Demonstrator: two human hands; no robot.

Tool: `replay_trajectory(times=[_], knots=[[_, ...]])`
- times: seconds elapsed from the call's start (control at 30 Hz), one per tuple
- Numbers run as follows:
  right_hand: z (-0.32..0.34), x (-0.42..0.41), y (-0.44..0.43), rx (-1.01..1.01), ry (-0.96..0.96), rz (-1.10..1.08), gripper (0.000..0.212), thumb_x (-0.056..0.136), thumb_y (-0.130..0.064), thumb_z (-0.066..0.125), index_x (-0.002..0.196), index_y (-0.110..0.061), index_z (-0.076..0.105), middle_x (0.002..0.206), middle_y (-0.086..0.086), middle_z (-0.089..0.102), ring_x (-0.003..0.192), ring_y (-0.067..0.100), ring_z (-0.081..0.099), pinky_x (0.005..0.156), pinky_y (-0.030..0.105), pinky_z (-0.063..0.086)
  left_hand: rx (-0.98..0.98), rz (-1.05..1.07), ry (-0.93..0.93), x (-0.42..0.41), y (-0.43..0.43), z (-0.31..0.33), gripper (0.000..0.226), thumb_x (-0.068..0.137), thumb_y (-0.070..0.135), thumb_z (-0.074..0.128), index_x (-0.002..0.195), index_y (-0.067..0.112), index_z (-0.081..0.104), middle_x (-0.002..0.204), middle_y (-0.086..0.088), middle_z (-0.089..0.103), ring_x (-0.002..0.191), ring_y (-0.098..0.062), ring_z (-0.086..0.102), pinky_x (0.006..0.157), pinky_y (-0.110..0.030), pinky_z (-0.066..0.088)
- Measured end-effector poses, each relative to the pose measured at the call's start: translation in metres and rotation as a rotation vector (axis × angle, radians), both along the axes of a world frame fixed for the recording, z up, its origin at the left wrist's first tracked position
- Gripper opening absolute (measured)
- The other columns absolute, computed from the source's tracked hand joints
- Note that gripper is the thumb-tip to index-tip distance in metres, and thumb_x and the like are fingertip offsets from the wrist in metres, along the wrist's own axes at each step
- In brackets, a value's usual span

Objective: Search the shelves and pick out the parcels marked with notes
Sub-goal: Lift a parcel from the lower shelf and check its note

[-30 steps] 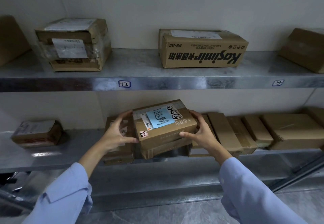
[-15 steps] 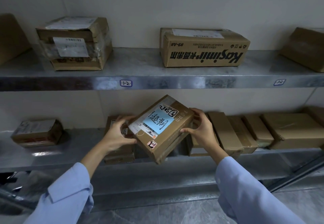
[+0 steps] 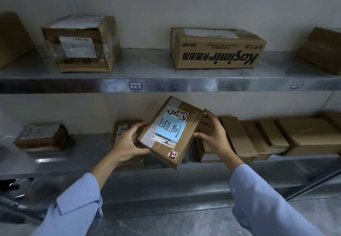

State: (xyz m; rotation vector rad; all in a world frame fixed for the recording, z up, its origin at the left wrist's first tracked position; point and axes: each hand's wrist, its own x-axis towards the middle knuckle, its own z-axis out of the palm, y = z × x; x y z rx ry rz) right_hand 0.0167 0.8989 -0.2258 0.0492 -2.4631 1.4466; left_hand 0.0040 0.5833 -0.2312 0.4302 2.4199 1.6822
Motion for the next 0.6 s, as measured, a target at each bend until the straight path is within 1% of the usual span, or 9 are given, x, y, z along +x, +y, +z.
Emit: replay_trajectory(times=[0.1,0.17,0.23,0.3,0.37,0.4,0.43,0.5,0.6], knots=[[0.001,-0.001,0.002,-0.057,-0.026,0.015,0.091,0.061,-0.028,0.088,0.139,-0.023,0.04,0.132,-0.008,0.054,0.121,0.002,0.054,0.103,0.03,0.048,0.024,0.002,0.002,0.003,0.002,0.0,0.089,0.062,-0.009,0.085,0.133,0.026,0.046,0.128,0.011,0.057,0.12,0.006,0.053,0.093,-0.01,0.044],[0.004,-0.001,0.001,-0.055,-0.044,0.05,0.084,0.065,-0.026,0.086,0.136,-0.027,0.042,0.135,-0.01,0.052,0.127,0.009,0.051,0.107,0.04,0.046,0.03,0.005,0.006,0.006,0.003,-0.001,0.087,0.063,-0.01,0.084,0.133,0.023,0.045,0.127,0.013,0.054,0.116,0.015,0.051,0.091,-0.005,0.042],[0.007,-0.001,0.001,-0.05,-0.068,0.089,0.085,0.07,-0.026,0.083,0.144,-0.026,0.041,0.14,-0.014,0.048,0.131,0.009,0.047,0.109,0.039,0.044,0.035,0.014,0.018,0.007,0.006,0.0,0.086,0.063,-0.008,0.085,0.132,0.022,0.044,0.127,0.014,0.054,0.116,0.019,0.048,0.091,-0.002,0.039],[0.009,-0.001,-0.001,-0.066,-0.095,0.127,0.088,0.075,-0.019,0.081,0.15,-0.024,0.034,0.14,-0.019,0.045,0.128,0.001,0.048,0.107,0.028,0.044,0.04,0.026,0.035,0.009,0.007,0.0,0.086,0.063,-0.005,0.086,0.132,0.024,0.044,0.129,0.016,0.053,0.118,0.019,0.046,0.093,-0.002,0.038],[0.013,-0.001,-0.004,-0.067,-0.111,0.157,0.086,0.08,-0.014,0.078,0.152,-0.023,0.032,0.143,-0.016,0.044,0.125,-0.006,0.048,0.103,0.017,0.043,0.046,0.034,0.047,0.01,0.008,0.0,0.087,0.064,-0.005,0.085,0.133,0.026,0.042,0.128,0.019,0.051,0.117,0.021,0.045,0.092,-0.002,0.038],[0.014,-0.001,-0.005,-0.061,-0.116,0.17,0.084,0.081,-0.013,0.077,0.152,-0.023,0.032,0.145,-0.012,0.045,0.127,-0.003,0.047,0.103,0.017,0.043,0.049,0.036,0.048,0.01,0.007,0.0,0.089,0.064,-0.006,0.085,0.135,0.027,0.041,0.128,0.021,0.05,0.115,0.023,0.045,0.09,-0.001,0.039],[0.014,-0.001,-0.007,-0.065,-0.123,0.187,0.081,0.083,-0.012,0.075,0.151,-0.023,0.033,0.145,-0.009,0.047,0.129,0.001,0.048,0.105,0.021,0.043,0.051,0.039,0.044,0.011,0.007,-0.001,0.091,0.065,-0.006,0.085,0.136,0.029,0.039,0.127,0.023,0.048,0.113,0.025,0.045,0.089,-0.002,0.039],[0.015,0.001,-0.01,-0.078,-0.143,0.22,0.076,0.085,-0.012,0.072,0.151,-0.02,0.035,0.139,-0.005,0.055,0.127,0.007,0.053,0.105,0.027,0.046,0.045,0.047,0.048,0.012,0.005,-0.003,0.094,0.065,-0.002,0.086,0.137,0.037,0.038,0.129,0.025,0.046,0.112,0.026,0.044,0.091,-0.005,0.039],[0.014,0.005,-0.015,-0.105,-0.166,0.229,0.071,0.088,-0.011,0.069,0.15,-0.017,0.036,0.133,-0.007,0.06,0.123,0.008,0.058,0.102,0.028,0.049,0.034,0.069,0.073,0.012,0.005,-0.005,0.093,0.065,-0.001,0.086,0.135,0.039,0.039,0.131,0.024,0.046,0.117,0.022,0.043,0.096,-0.007,0.036]])
